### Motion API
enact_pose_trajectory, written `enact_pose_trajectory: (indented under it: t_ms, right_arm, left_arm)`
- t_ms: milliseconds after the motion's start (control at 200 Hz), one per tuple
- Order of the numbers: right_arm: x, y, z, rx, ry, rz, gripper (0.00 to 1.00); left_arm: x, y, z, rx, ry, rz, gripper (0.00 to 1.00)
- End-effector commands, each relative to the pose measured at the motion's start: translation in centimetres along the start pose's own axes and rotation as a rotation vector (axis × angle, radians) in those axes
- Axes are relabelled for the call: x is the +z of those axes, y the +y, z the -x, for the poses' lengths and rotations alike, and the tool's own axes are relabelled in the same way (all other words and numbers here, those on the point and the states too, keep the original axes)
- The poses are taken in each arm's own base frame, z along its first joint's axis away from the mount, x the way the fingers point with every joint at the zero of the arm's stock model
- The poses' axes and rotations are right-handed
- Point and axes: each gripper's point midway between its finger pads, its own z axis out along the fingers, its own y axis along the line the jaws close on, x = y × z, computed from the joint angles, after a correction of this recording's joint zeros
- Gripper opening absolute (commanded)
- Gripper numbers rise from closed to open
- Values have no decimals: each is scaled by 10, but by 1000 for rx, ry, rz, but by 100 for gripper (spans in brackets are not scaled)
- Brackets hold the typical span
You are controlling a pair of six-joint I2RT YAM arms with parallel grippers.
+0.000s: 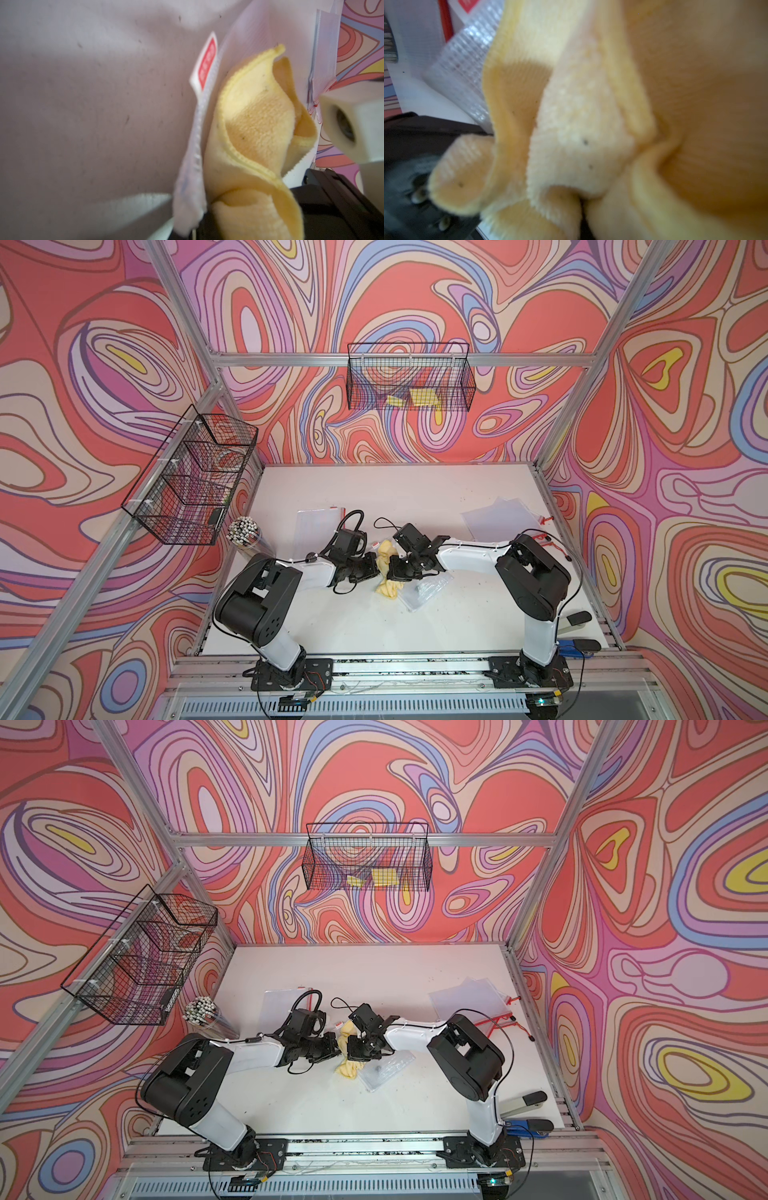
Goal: Wipe the document bag
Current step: Wipe the dirt from the document bag.
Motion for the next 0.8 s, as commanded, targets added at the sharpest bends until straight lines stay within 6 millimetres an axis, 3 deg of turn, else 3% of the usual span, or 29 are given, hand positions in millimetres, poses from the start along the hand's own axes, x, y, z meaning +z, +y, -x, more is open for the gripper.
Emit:
enact_pose_trajectory:
  t_ms: [0,125,200,265,331,501,581,686,791]
  right_arm:
    - [-7,-88,-37,144,99,-222,0]
    - [-33,-136,-38,235,81,-262,0]
    - [-43,-148,-40,242,77,-298,0]
    - [-45,-147,-38,243,69,-297,0]
    - [-41,-134,-36,263,55,-246,0]
    - [-9,-55,-43,131,84,-188,0]
    - [4,-29,-51,117,97,-131,0]
    - [9,-22,-59,132,107,-94,0]
    - [3,-37,-70,141,123,-145,0]
  left_arm:
    - [-5,15,6,-3,-25,84,0]
    - [-5,18,7,-13,-26,87,0]
    - [-5,17,7,-17,-28,75,0]
    - [-5,15,9,-17,-33,71,0]
    - [-6,16,9,-17,-35,75,0]
    - [-4,16,11,-20,-32,79,0]
    - [-5,16,12,-21,-37,82,0]
    - [-5,15,13,-16,-37,83,0]
    - [-5,16,12,-13,-29,92,0]
